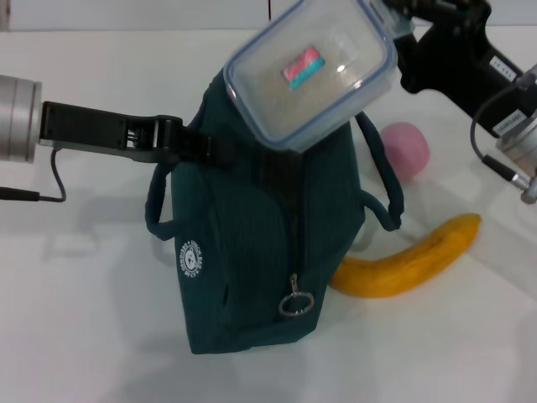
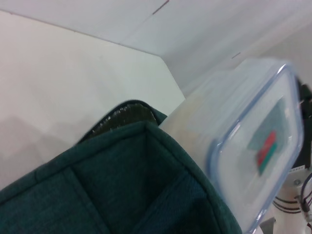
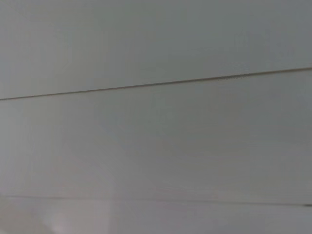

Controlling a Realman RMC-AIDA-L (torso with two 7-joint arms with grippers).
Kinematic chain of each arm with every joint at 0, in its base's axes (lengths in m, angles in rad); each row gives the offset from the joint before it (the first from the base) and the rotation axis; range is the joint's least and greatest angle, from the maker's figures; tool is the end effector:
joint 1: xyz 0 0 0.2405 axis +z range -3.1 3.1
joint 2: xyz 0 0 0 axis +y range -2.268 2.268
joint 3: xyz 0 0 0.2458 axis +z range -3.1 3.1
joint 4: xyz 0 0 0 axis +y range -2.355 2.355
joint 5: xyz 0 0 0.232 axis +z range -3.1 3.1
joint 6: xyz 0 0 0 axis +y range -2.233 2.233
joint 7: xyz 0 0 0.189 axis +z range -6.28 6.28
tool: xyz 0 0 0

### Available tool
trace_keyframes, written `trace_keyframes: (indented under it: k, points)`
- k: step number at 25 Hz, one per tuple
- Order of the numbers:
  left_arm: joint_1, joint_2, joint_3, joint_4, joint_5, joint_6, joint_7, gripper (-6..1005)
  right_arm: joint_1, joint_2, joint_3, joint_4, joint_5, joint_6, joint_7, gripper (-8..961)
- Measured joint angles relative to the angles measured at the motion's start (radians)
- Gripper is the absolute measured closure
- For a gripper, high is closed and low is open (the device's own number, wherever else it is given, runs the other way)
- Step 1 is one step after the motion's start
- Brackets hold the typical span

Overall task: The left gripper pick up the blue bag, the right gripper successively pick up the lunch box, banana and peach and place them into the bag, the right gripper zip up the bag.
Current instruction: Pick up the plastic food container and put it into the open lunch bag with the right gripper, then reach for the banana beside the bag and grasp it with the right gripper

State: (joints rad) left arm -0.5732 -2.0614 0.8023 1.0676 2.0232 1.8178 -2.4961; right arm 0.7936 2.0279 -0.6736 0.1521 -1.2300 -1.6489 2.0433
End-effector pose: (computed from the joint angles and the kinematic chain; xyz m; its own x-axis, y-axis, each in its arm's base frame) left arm -0.1773 0.3570 0.0210 0.4123 0.8654 0.2847 0.8448 -0.4802 0.2362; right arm 0.1566 0.3832 -0.0458 -0.4049 -0.8044 -0.4348 -0.4588 -0.2326 0.8575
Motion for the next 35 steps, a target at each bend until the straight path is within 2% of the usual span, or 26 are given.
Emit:
trace_keyframes:
  k: [10,23,31,35]
  points:
    - [0.012,0.004,-0.026,0.000,-0.004,-0.007,0.011,962,-0.041,0.000,-0.011,-0.031,-0.066,0.085,-0.025,794]
    - [0.005,0.000,-0.026,-0.001,-0.005,-0.006,0.032,962,0.090,0.000,-0.006,-0.024,-0.121,0.164,-0.060,735]
    - [0.005,0.005,-0.026,-0.013,-0.005,-0.006,0.036,962,0.107,0.000,-0.002,-0.013,-0.137,0.188,-0.030,699]
    - [0.005,0.009,-0.026,-0.013,-0.005,-0.006,0.035,962,0.104,0.000,-0.001,-0.049,-0.131,0.178,-0.001,589]
